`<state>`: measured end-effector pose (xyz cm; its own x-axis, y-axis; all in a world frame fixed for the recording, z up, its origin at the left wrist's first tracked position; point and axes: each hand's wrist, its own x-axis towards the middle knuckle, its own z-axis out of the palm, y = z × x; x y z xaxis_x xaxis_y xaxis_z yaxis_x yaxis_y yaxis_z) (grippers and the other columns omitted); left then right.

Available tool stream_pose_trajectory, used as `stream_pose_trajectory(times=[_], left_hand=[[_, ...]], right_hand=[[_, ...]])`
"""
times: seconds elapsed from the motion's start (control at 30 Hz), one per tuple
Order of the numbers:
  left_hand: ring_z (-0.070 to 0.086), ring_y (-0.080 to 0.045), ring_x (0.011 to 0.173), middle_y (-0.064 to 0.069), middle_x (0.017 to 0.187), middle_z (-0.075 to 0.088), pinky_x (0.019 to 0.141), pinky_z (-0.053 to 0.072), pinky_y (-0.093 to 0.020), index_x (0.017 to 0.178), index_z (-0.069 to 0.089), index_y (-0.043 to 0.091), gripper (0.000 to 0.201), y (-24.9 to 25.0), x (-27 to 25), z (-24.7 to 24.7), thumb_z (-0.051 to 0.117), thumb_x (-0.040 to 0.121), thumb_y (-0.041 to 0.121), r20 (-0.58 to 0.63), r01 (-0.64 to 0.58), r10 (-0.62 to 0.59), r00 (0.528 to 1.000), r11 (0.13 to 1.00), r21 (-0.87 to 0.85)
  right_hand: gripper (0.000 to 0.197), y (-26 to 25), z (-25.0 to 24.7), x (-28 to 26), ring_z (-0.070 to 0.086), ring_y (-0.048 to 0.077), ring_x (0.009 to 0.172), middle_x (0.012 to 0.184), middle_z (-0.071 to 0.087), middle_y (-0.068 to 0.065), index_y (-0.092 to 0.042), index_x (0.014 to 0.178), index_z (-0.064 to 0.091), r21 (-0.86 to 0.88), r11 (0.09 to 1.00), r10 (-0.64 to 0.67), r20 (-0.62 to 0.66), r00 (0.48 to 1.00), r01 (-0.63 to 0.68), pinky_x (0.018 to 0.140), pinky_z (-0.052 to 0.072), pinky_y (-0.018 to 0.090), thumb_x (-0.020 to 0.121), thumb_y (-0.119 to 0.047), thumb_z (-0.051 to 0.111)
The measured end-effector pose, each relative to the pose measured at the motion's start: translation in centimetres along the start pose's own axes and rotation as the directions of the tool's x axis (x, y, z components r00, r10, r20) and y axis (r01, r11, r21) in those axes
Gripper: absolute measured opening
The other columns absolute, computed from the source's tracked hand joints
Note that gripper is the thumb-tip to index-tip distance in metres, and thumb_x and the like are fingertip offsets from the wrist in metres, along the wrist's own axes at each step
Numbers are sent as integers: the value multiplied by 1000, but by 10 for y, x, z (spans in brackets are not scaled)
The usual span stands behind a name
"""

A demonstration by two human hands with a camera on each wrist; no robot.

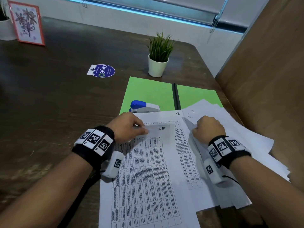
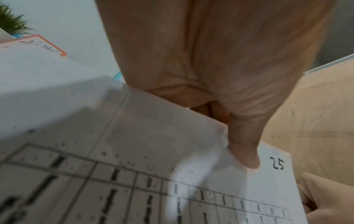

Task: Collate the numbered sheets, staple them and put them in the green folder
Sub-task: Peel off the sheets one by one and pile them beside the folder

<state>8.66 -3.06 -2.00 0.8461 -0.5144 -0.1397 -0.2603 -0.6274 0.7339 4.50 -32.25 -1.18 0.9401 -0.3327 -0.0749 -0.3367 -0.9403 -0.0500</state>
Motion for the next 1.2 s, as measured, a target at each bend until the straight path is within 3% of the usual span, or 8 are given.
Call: stream_pose_trajectory(times=[0.37,0.57,0.7,0.77,0.87,1.03,1.13,1.2], left_hand=[[71,-19,77,6,78,75,74,60,-39,85,80,23,16,-2,1,-1,73,88,38,4,17,-17,1000,1000,4],[71,-15,78,7,80,75,78,59,-39,85,80,24,16,-1,0,0,74,88,38,4,17,-17,1000,1000,3],[72,-23,77,4,79,76,76,60,-42,84,80,25,15,1,0,0,74,87,38,3,15,-15,1000,1000,10],[72,-24,76,4,78,76,75,60,-42,83,80,26,13,1,0,0,74,87,37,6,16,-16,1000,1000,11],[72,-21,77,6,80,76,77,60,-42,85,80,26,12,0,0,0,74,87,37,10,10,-10,1000,1000,23],[71,-17,77,7,81,76,76,60,-37,85,80,25,11,0,-1,0,76,86,36,5,10,-10,1000,1000,23],[70,-15,78,8,81,76,75,59,-34,82,80,26,7,0,0,-2,77,85,32,3,10,-10,1000,1000,3],[70,-14,79,8,80,75,76,58,-33,80,79,28,6,1,0,-2,77,85,30,0,-1,1,1000,1000,5]], right_hand=[[25,27,15,25,61,32,83,78,62,13,-10,66,56,206,972,82,149,985,-113,69,43,28,89,-19,57],[21,29,15,21,62,33,93,92,68,15,-3,85,68,266,959,66,131,989,-99,74,45,31,93,-18,55],[39,19,13,14,64,34,81,72,65,12,-9,67,59,344,938,34,39,999,-46,71,48,35,96,-34,56],[50,7,11,7,63,32,76,66,61,9,-11,63,55,339,939,40,81,996,-65,66,45,33,94,-49,55],[51,-11,11,1,62,26,83,81,62,3,-14,82,58,269,956,79,157,984,-120,74,50,33,79,-65,65],[51,-26,12,-4,62,30,97,96,61,8,-9,104,59,378,906,126,187,974,-190,82,49,36,75,-46,78],[22,-28,11,-13,59,23,65,68,57,10,-7,77,62,543,827,50,185,981,-144,64,44,30,87,-25,70],[20,-28,12,-23,55,19,57,65,57,3,-8,78,64,572,806,-36,303,952,-152,58,41,26,91,-23,62]])
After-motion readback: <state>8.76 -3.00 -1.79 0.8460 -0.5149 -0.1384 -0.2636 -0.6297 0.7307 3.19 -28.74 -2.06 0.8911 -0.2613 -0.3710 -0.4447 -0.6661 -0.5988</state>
